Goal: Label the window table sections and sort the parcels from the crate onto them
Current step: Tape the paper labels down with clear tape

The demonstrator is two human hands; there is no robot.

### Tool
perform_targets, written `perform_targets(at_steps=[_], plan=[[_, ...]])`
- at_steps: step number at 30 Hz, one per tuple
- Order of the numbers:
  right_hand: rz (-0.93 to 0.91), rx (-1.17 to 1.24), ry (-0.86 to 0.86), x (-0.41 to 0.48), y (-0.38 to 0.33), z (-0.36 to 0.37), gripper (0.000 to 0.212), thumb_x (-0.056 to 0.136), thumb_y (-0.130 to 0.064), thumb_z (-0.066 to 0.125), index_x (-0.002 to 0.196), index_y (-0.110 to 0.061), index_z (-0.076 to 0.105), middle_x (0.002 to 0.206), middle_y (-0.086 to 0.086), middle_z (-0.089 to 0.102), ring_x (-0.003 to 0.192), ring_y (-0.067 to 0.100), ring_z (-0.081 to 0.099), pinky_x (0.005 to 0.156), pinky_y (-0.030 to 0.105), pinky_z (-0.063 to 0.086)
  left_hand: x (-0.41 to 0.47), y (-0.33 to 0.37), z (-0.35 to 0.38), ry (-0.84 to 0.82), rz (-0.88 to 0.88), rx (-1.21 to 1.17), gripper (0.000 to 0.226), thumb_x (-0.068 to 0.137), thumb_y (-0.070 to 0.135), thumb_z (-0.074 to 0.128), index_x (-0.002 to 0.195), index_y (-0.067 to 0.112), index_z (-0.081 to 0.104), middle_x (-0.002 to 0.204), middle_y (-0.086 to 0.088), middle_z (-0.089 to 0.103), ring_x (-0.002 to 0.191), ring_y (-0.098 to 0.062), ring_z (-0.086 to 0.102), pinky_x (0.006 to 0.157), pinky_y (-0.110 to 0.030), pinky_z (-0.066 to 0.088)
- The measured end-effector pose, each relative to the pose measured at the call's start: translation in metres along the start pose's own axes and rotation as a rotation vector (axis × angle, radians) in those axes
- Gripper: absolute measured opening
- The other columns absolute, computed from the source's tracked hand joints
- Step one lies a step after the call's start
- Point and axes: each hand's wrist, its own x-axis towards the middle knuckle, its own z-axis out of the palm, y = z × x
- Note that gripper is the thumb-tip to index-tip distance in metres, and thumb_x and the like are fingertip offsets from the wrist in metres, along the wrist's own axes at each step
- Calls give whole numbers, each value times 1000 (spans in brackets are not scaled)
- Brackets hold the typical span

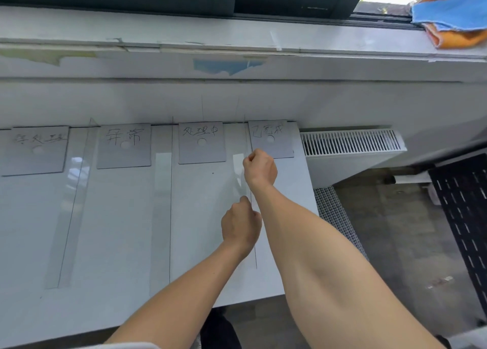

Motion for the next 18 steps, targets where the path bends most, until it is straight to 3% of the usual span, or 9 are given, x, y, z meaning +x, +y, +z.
perform_targets(at_steps=[4,11,18], plan=[[-25,5,-19,5,1,5,12,97,-21,56,94,-12,63,92,4,67,74,21,54,63,29,39,7,4,5,-1,-6,12,9,90,13,44,83,10,47,65,3,45,53,-15,41,45,-29,25],[-23,12,-6,8,5,9,11,96,-16,54,95,-9,62,93,7,68,74,23,55,62,30,38,13,3,13,-26,1,8,10,93,15,42,89,10,50,75,0,53,66,-25,53,57,-32,39],[-24,28,-25,10,10,11,9,95,-18,56,95,-11,62,93,6,67,76,22,54,64,30,40,15,1,15,-44,-37,4,6,90,11,42,88,9,47,81,-5,59,68,-25,55,55,-31,35]])
